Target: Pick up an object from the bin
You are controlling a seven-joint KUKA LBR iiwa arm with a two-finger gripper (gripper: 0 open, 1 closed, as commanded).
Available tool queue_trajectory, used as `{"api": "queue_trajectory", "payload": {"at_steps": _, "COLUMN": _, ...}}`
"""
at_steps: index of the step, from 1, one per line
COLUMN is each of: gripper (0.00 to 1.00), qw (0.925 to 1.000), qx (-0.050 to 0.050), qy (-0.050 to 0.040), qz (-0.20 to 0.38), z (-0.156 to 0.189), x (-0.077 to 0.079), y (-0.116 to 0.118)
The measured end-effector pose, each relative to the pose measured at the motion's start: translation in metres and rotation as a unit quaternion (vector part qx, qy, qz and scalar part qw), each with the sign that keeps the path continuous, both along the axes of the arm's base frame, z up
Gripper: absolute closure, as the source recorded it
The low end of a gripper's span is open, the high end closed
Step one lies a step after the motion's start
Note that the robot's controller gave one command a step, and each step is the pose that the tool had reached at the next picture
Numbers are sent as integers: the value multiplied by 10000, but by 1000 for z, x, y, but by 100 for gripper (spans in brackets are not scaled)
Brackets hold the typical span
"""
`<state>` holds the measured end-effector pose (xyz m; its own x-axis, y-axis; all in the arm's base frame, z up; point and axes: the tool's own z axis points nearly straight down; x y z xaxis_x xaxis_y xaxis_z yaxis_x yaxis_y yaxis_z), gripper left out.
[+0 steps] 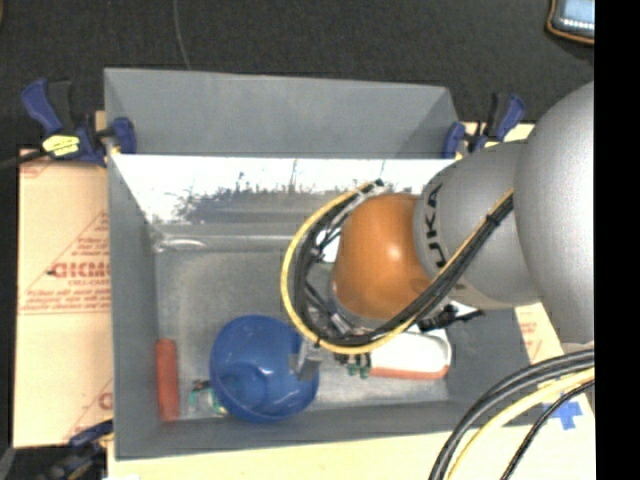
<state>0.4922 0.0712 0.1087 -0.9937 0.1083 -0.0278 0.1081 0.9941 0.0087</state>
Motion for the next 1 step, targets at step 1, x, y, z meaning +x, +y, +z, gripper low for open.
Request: {"api": "queue_trajectory", "payload": {"at_steps": 1, "gripper": 100, "qw": 10000, "qx": 0, "qy": 0, "qz": -2, "z": 0, "x": 0, "y": 0}}
